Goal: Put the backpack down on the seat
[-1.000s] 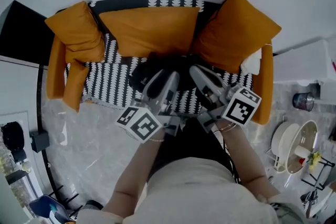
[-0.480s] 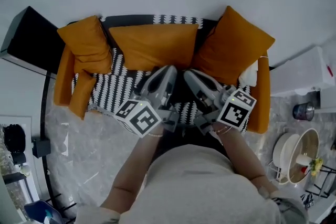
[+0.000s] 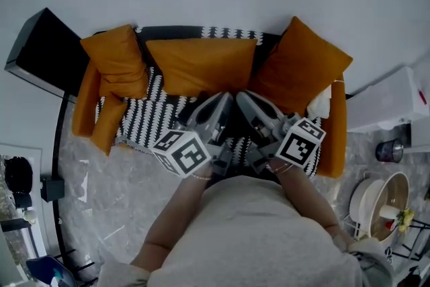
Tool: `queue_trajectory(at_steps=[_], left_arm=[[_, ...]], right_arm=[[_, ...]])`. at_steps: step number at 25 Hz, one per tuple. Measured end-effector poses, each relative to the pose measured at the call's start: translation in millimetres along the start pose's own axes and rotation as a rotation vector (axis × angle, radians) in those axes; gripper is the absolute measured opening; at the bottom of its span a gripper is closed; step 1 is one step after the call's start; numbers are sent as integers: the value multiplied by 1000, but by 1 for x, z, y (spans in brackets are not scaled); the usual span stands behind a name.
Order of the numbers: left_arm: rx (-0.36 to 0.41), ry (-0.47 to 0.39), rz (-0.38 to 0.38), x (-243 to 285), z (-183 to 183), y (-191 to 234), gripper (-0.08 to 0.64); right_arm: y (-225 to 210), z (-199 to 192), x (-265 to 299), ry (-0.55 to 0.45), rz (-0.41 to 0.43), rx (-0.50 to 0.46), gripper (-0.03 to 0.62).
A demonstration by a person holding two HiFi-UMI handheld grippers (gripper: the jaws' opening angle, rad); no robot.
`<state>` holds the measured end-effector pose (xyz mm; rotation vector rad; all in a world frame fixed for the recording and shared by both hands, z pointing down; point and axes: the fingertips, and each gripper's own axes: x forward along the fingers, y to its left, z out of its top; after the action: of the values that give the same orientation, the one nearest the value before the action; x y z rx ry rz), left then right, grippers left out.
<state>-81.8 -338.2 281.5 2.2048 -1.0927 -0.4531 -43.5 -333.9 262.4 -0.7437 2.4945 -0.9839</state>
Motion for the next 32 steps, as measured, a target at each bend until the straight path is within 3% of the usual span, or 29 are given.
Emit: queue_trajectory(at_steps=[4, 9, 15, 32], left_arm=[[49, 24, 13, -3, -7, -3, 6], [29, 46, 47, -2, -14, 6, 6], [83, 63, 65, -1, -14, 4, 6], [34, 59, 99, -11, -26, 11, 6]], right_arm=[[-2, -6, -1, 15, -26, -6, 3], [-1, -17, -3, 42, -45, -35, 3], [-6, -18, -7, 60, -67, -35, 3], [-19, -21, -20, 28, -108, -7, 3]])
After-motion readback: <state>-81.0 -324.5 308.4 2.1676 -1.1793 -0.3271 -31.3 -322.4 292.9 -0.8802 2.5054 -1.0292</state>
